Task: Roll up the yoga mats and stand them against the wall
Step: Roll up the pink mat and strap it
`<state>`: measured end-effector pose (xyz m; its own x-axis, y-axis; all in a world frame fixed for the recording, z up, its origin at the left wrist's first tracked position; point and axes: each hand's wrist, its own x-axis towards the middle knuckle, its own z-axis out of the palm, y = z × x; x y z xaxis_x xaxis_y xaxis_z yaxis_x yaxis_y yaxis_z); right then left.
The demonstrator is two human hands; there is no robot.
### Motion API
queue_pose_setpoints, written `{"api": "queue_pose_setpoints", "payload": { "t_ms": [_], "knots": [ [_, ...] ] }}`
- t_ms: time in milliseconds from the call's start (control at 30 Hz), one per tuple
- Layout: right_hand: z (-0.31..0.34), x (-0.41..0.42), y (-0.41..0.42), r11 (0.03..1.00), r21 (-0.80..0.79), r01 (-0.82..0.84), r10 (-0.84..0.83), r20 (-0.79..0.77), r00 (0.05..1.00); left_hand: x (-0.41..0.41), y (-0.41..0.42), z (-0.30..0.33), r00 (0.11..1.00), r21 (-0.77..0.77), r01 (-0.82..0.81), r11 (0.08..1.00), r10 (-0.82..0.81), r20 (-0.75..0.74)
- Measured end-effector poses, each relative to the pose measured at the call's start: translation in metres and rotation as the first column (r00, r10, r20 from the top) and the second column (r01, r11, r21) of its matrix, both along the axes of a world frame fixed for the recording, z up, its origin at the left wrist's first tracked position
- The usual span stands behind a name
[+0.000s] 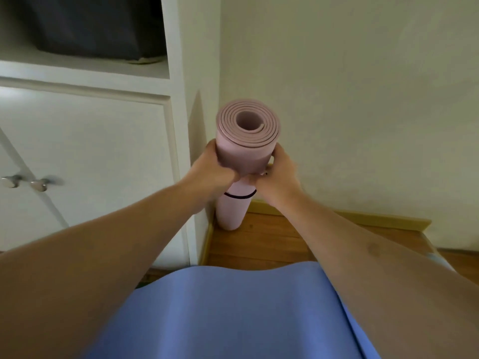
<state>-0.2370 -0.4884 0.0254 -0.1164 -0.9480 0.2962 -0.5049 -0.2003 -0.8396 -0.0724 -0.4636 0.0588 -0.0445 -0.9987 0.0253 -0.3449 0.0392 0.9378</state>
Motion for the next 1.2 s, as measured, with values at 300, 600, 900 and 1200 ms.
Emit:
{"api": "queue_pose_setpoints", "payload": {
  "t_ms": [300, 600, 900, 1200],
  "knots": [
    [0.014, 0.021, -0.081, 0.987, 0.118, 0.105, -0.086, -0.157, 0.984, -0.011, -0.057, 0.000, 0.997, 0.032, -0.048, 0.998, 0.050, -0.053],
    [0.003, 0.027, -0.100, 0.949, 0.315, -0.001, 0.037, -0.106, 0.994, -0.006, -0.063, -0.015, 1.000, 0.096, -0.006, 0.995, 0.006, 0.008],
    [-0.004, 0.020, -0.092, 0.948, 0.305, -0.089, 0.104, -0.033, 0.994, 0.001, -0.058, -0.020, 0.998, 0.106, 0.059, 0.993, -0.061, 0.012],
    [-0.011, 0.009, -0.065, 0.930, 0.365, -0.047, 0.074, -0.062, 0.995, 0.012, -0.024, -0.034, 0.994, 0.096, 0.105, 0.990, -0.108, 0.033]
  ]
}}
